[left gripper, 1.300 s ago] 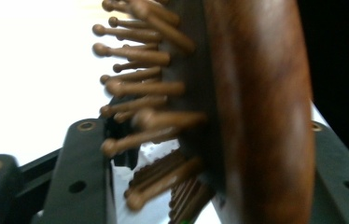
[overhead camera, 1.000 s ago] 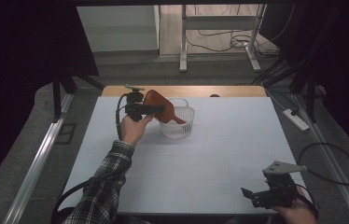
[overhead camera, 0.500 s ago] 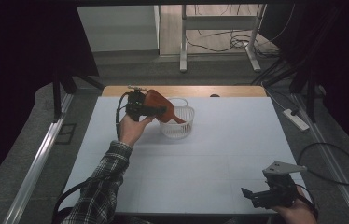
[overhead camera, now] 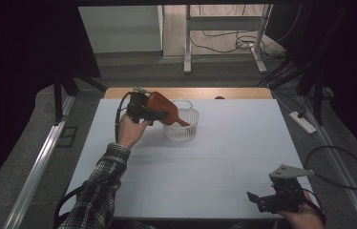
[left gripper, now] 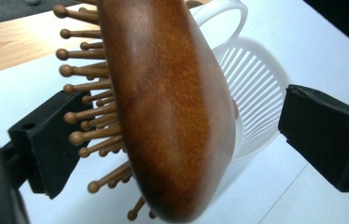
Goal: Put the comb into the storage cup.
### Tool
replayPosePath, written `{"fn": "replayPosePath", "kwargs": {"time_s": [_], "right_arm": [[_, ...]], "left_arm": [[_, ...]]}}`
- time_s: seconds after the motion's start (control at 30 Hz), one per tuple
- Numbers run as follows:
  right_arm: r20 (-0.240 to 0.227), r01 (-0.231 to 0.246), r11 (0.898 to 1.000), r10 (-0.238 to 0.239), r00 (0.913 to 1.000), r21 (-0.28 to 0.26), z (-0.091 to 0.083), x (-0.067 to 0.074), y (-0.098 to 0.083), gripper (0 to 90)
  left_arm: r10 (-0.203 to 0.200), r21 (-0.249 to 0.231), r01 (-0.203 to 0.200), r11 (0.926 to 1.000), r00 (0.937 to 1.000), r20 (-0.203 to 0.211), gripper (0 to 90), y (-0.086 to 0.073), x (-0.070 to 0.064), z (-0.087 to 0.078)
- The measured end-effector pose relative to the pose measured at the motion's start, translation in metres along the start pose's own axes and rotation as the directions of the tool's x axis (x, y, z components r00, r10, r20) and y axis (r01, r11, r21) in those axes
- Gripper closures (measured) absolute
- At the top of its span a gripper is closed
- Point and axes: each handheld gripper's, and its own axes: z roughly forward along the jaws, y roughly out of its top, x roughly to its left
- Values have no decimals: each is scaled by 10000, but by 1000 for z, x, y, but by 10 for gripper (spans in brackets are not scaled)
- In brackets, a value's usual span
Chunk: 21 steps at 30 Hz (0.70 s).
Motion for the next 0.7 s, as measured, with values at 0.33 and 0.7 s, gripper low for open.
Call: {"fn": "replayPosePath", "kwargs": {"time_s": [0.33, 0.7], "right_arm": [[-20, -12, 10000, 12, 10000, 37, 0, 0, 0, 0], [-15, 22, 10000, -22, 10000, 59, 0, 0, 0, 0]], "left_arm": [[565, 44, -564, 9984, 9977, -378, 18, -3, 1, -6], [985, -71, -993, 9950, 9928, -682, 0, -6, 2, -14]]}}
